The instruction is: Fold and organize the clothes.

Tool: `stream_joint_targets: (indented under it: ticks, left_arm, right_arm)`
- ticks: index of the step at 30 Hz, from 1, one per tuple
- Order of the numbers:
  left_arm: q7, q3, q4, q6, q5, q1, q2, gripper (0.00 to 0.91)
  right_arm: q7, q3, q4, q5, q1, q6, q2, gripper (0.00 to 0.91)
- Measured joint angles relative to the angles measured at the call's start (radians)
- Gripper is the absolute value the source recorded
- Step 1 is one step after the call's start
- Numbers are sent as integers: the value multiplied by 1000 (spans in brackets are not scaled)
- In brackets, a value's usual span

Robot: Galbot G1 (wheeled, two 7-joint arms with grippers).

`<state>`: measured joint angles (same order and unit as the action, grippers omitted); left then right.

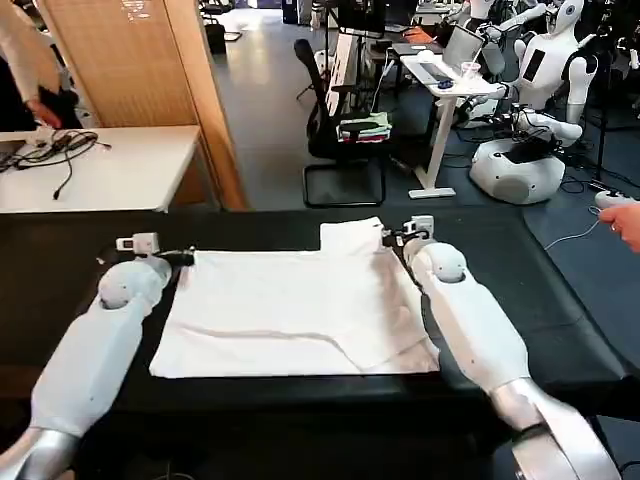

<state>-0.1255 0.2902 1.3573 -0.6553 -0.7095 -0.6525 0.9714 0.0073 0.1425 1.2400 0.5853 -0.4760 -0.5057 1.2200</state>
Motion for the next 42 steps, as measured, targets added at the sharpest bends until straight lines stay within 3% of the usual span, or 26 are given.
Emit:
stream_joint_targets:
  ticks: [10,19,29,42]
  left_arm:
    - [-5,62,232,-23,-44,-159,-104,0]
    - [2,141,401,-35,-44,-353,-198,0]
    - [4,190,510,-60,27,-498,-233,0]
    - [12,212,563,-81,147,-616,-238,0]
  right_arm:
    - [56,19,257,79,-137,-95,-132,0]
    - [155,53,506,107,-315,-231,-246,0]
    - [201,107,728,106,-519,-231,-330,0]
    - [199,120,792,89,-668,-231,-325,0]
